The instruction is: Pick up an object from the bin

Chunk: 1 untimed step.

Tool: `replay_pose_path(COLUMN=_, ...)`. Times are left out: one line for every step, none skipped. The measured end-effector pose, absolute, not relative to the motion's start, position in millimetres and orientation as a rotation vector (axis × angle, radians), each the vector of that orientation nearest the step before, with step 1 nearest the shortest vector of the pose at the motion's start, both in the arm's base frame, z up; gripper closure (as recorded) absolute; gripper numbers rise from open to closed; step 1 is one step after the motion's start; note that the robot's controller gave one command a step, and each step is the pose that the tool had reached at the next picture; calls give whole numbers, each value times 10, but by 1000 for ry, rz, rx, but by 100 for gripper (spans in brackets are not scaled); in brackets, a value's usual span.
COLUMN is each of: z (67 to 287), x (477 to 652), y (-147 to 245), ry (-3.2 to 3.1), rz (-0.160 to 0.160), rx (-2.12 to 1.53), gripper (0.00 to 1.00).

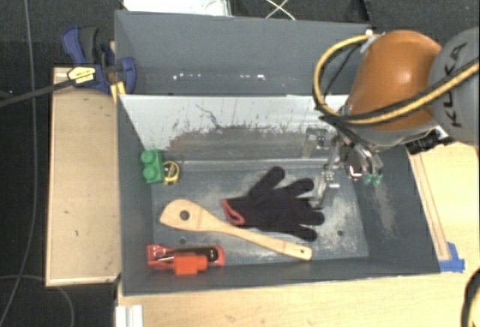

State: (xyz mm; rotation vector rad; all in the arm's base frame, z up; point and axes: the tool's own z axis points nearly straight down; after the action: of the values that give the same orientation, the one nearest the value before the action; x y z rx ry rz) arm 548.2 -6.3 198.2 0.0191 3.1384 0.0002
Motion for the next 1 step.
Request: replay_pose_path(z=1982, x=5482, y=-63, ry=3138, rz=0, rx=19, gripper=0)
